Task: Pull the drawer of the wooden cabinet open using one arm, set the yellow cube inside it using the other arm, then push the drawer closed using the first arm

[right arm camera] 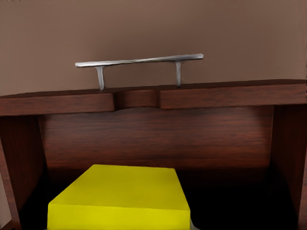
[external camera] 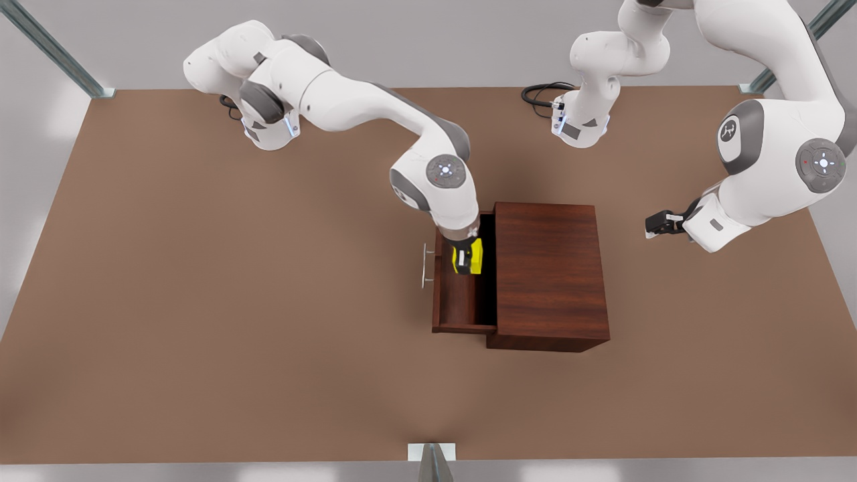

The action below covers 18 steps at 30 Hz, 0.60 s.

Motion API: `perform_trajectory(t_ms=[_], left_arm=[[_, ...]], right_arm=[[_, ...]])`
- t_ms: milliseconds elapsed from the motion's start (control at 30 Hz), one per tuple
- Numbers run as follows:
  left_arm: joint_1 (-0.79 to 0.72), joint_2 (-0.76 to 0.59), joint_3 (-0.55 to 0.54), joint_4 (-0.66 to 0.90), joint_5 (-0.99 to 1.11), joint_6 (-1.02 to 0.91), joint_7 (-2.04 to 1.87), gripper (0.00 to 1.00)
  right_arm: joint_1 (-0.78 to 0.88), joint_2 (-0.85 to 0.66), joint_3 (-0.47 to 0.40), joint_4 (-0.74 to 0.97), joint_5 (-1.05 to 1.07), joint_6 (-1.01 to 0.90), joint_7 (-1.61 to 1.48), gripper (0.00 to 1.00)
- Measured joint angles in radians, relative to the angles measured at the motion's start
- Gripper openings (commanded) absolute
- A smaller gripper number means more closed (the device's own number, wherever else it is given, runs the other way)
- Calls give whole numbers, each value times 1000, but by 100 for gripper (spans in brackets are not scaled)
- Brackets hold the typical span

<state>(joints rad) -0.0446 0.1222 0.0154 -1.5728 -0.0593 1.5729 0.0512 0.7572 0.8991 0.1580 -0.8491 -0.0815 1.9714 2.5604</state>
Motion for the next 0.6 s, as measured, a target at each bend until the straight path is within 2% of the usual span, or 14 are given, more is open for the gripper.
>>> perform_trajectory(t_ms=[67,100,133,367,433,500,567,600], left_arm=[[0,0,0,0,0,0,0,100],[0,0,0,0,0,0,0,100],[0,0,0,0,0,0,1,100],[6,7,-20,32,2,-2,-6,100],[-68,20,-63,92,15,-3,-49,100],[-299,111,-77,209,60,-4,-137,100],[-515,273,-81,399,107,0,-260,100],[-583,334,-82,460,123,14,-325,100]], right_arm=[[1,2,6,-1,-2,8,48,66],[2,2,8,-2,-2,11,69,73],[5,3,8,-4,-1,13,88,100],[-26,-16,-3,-5,2,-7,180,100],[-178,-63,41,-6,5,-72,163,100],[-436,-137,141,-28,6,-152,101,100],[-674,-261,173,-183,7,-205,-23,100],[-761,-339,145,-304,7,-202,-112,100]])
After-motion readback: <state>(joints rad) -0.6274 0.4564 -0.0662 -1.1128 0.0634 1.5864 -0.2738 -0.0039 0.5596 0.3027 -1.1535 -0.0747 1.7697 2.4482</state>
